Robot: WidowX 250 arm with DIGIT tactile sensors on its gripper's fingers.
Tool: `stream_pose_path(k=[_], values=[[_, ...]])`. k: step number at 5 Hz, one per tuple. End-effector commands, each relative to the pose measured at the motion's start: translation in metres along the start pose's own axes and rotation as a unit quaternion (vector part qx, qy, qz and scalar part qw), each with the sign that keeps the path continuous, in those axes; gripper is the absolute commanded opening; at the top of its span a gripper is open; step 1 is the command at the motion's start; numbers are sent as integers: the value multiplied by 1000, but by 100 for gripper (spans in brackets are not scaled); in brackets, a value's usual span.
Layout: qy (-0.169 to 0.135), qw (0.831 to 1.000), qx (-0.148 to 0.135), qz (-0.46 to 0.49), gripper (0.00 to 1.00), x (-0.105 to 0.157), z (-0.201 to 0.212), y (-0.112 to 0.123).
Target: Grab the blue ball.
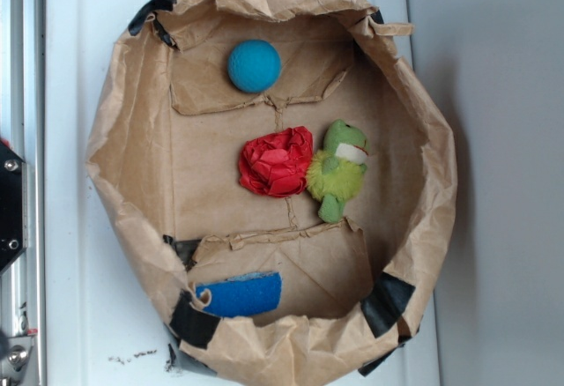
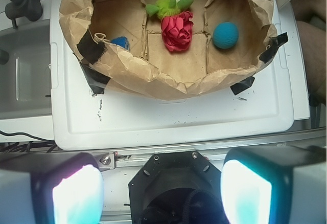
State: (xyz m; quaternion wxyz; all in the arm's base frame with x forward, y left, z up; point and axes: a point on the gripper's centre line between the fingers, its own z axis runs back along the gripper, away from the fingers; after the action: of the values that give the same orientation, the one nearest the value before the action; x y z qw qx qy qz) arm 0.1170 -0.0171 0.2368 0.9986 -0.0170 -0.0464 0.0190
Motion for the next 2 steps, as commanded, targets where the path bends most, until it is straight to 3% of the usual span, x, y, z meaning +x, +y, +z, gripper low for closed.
stream_pose_path(k=[1,2], values=[[0,1000,0,0,100,0,0,0],[-14,1000,-5,-26,100,30,-4,2]])
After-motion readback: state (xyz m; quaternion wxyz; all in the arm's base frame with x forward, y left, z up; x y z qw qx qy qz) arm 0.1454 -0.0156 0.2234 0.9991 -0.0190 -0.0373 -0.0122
